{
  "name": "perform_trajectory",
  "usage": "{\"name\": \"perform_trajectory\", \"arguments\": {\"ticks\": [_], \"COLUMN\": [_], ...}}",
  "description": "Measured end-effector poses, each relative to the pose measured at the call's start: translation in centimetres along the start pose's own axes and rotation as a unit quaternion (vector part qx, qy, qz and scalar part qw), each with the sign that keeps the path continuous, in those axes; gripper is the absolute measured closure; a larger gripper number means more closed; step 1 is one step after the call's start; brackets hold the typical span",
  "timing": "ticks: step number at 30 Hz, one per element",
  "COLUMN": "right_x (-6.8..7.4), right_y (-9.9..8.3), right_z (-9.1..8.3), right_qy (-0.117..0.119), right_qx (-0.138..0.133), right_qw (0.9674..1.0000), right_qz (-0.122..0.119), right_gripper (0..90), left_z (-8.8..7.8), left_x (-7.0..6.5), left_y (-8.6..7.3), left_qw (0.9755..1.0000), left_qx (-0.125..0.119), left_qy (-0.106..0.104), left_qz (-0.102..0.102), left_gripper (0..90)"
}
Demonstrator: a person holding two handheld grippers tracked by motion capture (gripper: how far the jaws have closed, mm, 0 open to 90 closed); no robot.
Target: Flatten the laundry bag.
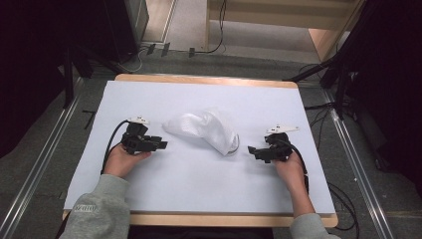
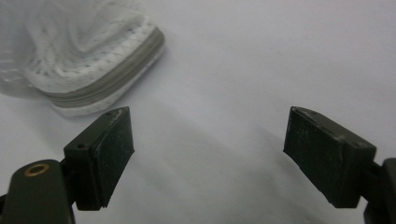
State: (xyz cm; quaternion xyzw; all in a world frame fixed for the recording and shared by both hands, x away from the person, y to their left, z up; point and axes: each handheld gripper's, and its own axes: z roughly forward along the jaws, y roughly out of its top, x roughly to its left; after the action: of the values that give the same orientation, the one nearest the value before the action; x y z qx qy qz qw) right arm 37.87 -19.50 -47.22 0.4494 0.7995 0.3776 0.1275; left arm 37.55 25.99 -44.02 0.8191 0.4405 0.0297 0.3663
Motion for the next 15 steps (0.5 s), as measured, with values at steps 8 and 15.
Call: {"name": "perform_trajectory", "arguments": {"ticks": [8,15], "right_x": [0.5,0.8], "right_y": [0.5,0.7], "right_z": [-0.1,-0.4], "right_qy": [0.003,-0.01], "right_qx": [-0.018,-0.03], "right_qw": [0.9997,0.9993], "right_qz": [0.017,0.019], "right_gripper": [14.7,14.0], "left_z": [-0.9,-1.3], "left_x": [0.1,0.2], "left_y": [-0.6,-0.5], "left_qw": [0.9999,1.0], "left_qx": [0.005,0.0], "left_qy": [-0.009,-0.004], "left_qz": [0.007,0.007], "left_gripper": [56.4,47.0]}}
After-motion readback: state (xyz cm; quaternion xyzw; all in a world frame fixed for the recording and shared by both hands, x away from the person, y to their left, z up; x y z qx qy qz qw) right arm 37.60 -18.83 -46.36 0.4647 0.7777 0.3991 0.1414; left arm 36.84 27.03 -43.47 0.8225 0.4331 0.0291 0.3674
